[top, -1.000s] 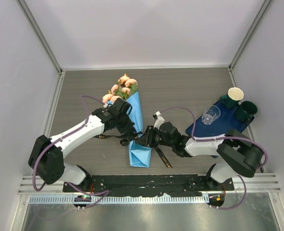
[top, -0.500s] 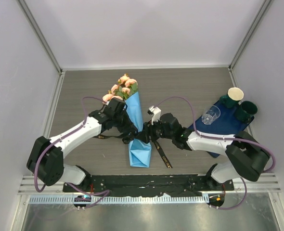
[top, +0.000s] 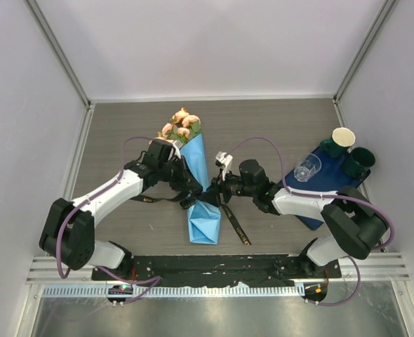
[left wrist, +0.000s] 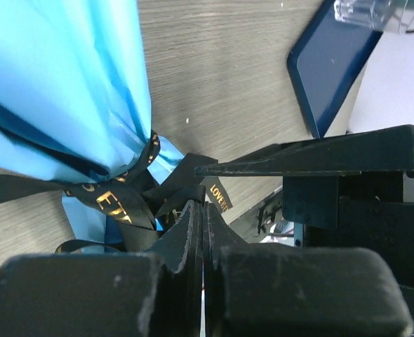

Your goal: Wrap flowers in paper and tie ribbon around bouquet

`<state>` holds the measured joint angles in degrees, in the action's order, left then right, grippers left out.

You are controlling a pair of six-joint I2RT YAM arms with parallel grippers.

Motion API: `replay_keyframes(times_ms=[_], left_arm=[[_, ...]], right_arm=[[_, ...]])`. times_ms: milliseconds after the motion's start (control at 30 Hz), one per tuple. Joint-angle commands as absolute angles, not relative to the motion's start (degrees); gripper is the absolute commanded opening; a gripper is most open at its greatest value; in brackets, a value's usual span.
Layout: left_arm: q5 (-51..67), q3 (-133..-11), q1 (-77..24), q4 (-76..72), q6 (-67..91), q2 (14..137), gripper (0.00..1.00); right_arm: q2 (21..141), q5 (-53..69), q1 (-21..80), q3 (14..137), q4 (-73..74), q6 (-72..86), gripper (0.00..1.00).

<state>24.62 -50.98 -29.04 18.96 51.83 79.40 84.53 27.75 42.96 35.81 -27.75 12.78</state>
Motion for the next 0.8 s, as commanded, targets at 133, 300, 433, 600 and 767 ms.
replay_keyframes(times_ms=[133,300,433,600,767], left_arm=[[35.59,-56.16,-27.51,23.55,35.95,84.46,0.0],[36.47,-55.11,-26.63,22.42,35.24,83.67,0.0],[37.53,-54.23,-26.02,21.62,34.46,83.76,0.0],[39.2,-53.26,-25.49,20.83,34.19,84.02,0.0],[40.08,-53.35,-24.96,20.83,33.49,84.46,0.0]], right_arm=[[86.22,31.38,42.1,37.17,-33.04,-10.45,0.59],[90.87,35.85,41.22,41.57,-27.69,-14.76,0.52],[92.2,37.7,41.13,40.69,-32.33,-16.09,0.49],[91.85,38.41,41.22,40.87,-33.49,-16.87,0.48],[90.79,40.77,41.22,40.69,-33.84,-17.14,0.48]])
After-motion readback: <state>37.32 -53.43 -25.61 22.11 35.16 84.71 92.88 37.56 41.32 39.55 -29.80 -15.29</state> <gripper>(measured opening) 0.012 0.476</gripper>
